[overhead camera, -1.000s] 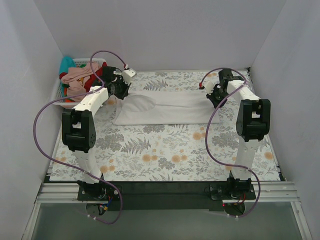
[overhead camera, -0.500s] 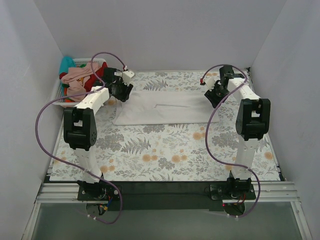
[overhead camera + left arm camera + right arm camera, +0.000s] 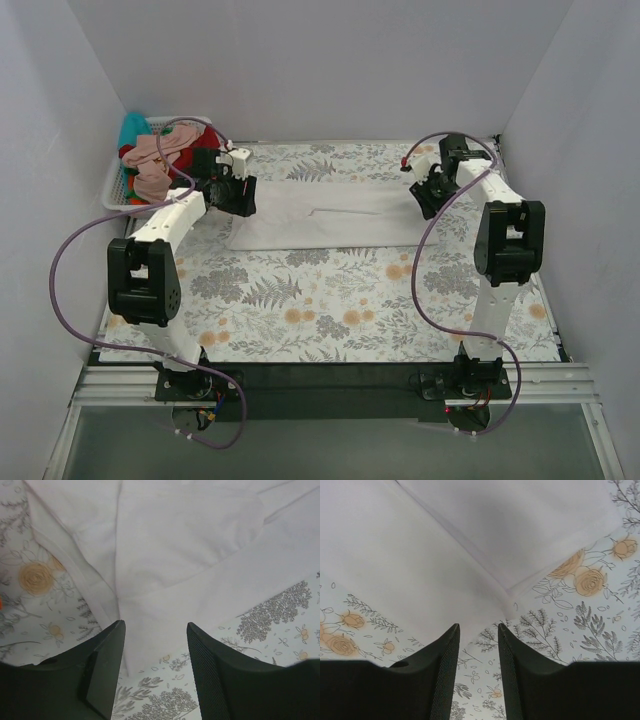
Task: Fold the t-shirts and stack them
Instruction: Fold the tshirt
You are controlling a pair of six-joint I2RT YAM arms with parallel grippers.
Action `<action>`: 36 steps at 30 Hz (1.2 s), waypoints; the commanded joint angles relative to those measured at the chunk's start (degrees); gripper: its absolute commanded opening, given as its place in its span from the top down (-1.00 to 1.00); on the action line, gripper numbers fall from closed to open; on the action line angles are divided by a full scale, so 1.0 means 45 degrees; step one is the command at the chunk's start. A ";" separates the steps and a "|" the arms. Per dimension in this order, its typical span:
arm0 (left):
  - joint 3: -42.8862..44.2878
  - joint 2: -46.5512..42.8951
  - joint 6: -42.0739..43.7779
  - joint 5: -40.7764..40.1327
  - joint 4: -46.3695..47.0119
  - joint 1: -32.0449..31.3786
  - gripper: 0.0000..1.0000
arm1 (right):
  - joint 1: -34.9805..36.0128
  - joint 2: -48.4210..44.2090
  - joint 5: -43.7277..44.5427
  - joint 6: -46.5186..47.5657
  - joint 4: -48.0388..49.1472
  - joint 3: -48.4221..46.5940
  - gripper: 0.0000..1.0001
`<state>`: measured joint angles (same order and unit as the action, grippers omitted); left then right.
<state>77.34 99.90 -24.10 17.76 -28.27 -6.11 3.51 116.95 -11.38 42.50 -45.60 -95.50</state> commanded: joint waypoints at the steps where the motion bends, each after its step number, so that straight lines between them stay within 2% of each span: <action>1: -0.0875 -0.0753 -0.1419 0.0604 -0.0358 0.0010 -0.03 | 0.0411 0.0026 -0.0460 -0.0479 -0.0198 0.0130 0.16; 5: -0.1268 -0.0891 -0.2298 0.0545 -0.0338 -0.0010 -0.11 | 0.0724 0.0748 -0.0324 -0.0733 -0.0158 -0.0046 0.22; 6: -0.1327 -0.0833 -0.2398 0.0546 -0.0338 -0.0010 -0.19 | 0.0763 0.0847 -0.0304 -0.0811 -0.0139 -0.0027 0.23; 13: -0.1425 -0.0500 -0.3141 -0.0001 -0.0631 -0.0010 -0.26 | 0.1387 0.1200 0.0496 -0.0617 0.0271 0.1455 0.32; 18: -0.1368 -0.0442 -0.3239 -0.0176 -0.0845 -0.0010 -0.26 | 0.1953 0.0011 0.0945 -0.0032 0.0486 0.4363 0.36; 25: -0.1113 -0.0266 -0.3005 -0.0352 -0.1275 -0.0010 -0.26 | 0.4489 -0.3542 0.0479 0.0848 0.0096 0.8604 0.36; 29: -0.1151 -0.0441 -0.2771 -0.0333 -0.1393 -0.0010 -0.26 | 0.4202 -0.4697 -0.0459 0.0498 -0.0801 0.7750 0.35; 33: -0.1171 -0.0500 -0.2692 -0.0294 -0.1413 -0.0010 -0.26 | 0.3577 -0.4719 -0.1318 0.0185 -0.1466 0.5933 0.31; 36: -0.1151 -0.0461 -0.2731 -0.0216 -0.1432 -0.0029 -0.26 | 0.3498 -0.4524 -0.1223 0.0145 -0.1623 0.5150 0.31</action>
<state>70.87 99.07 -36.93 16.73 -34.33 -6.11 19.38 97.01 -14.15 44.03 -50.15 -68.34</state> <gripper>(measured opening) 0.631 0.341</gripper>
